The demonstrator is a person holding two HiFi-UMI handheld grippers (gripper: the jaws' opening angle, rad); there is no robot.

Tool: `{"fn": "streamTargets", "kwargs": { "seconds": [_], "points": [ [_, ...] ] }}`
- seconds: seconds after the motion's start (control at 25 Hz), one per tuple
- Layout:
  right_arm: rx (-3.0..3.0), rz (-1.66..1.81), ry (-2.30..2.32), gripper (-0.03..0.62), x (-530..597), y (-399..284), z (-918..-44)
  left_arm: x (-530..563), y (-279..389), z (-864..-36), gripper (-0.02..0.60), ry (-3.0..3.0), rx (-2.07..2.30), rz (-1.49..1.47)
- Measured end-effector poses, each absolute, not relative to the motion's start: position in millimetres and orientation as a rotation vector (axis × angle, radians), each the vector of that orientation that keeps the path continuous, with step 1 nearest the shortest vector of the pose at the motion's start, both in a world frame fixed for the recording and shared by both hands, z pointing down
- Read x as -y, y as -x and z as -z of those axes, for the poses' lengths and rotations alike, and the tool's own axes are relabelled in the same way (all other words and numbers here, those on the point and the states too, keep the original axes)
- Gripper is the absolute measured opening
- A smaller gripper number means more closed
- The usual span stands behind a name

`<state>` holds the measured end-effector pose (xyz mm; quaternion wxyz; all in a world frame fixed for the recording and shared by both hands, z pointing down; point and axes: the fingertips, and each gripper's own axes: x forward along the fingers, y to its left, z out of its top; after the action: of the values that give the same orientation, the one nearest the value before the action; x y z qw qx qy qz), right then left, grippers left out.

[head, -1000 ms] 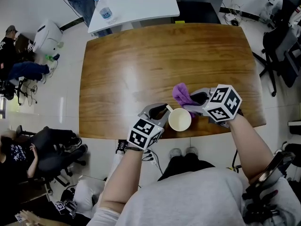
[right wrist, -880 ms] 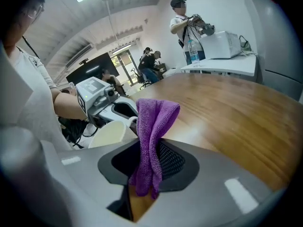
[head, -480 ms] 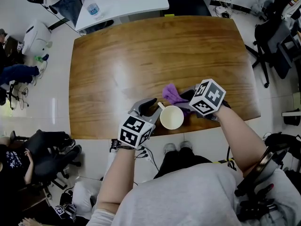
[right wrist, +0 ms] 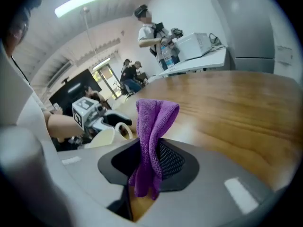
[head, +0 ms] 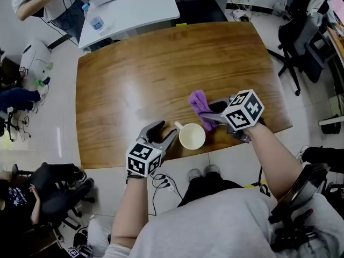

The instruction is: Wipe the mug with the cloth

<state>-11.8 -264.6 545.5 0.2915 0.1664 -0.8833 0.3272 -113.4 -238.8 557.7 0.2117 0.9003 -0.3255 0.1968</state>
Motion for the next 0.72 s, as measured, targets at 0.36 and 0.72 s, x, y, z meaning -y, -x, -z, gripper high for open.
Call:
{"fn": "streamTargets", "kwargs": {
  "seconds": [0.36,0.72],
  "points": [
    [2.826,-1.152,-0.634,0.109,244,-8,-416,223,157,-506,0.187,-2.477,1.043,-0.150],
    [3.032,-1.076,-0.597,0.109,152,-27,-347,139,104,-347,0.000,-2.689,0.877,0.308]
  ]
}}
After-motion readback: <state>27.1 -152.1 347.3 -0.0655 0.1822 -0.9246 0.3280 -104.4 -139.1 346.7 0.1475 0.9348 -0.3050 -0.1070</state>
